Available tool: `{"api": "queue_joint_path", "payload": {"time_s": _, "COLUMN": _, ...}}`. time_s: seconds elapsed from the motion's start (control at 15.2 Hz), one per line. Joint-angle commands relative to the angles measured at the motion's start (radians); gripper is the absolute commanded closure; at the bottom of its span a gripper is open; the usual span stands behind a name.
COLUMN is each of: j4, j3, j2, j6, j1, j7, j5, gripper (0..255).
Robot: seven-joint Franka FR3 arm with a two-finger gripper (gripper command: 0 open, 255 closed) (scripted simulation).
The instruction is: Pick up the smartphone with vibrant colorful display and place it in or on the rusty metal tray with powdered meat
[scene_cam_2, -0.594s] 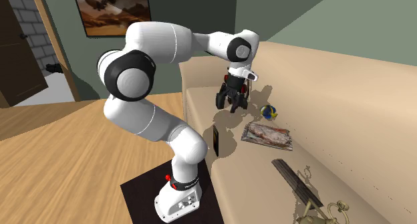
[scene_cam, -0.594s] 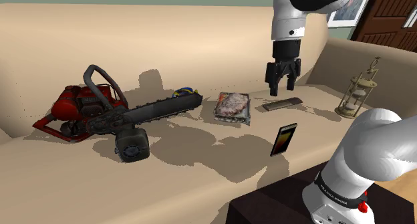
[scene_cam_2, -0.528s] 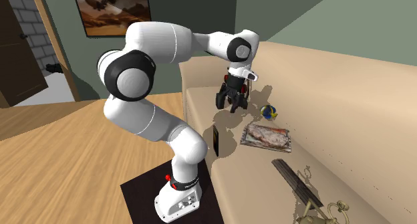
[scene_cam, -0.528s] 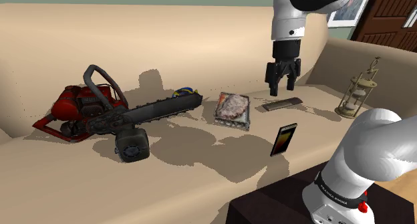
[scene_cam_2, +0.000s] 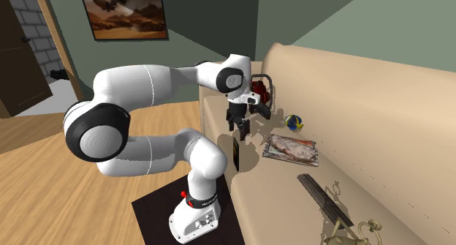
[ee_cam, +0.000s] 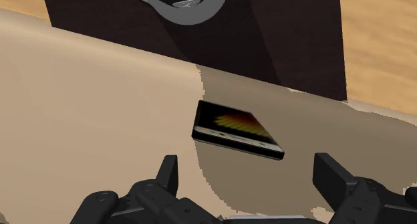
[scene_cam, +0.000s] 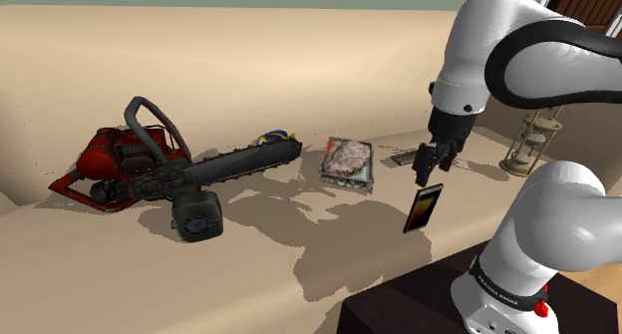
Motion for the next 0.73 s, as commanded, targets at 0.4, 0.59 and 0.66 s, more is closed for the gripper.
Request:
{"api": "queue_joint_path", "payload": {"time_s": 0.4, "j4": -0.152, "j3": 0.029, "j2": -0.088, "j6": 0.1, "j1": 0.019, "j7": 0.01, "j5": 0.01, "gripper": 0}}
{"api": "queue_joint_path", "payload": {"time_s": 0.59, "j4": -0.174, "j3": 0.031, "j2": -0.09, "j6": 0.12, "j1": 0.021, "j7": 0.011, "j5": 0.013, "gripper": 0}}
{"api": "queue_joint_path", "payload": {"time_s": 0.66, "j4": -0.174, "j3": 0.031, "j2": -0.09, "j6": 0.12, "j1": 0.021, "j7": 0.011, "j5": 0.013, "gripper": 0}}
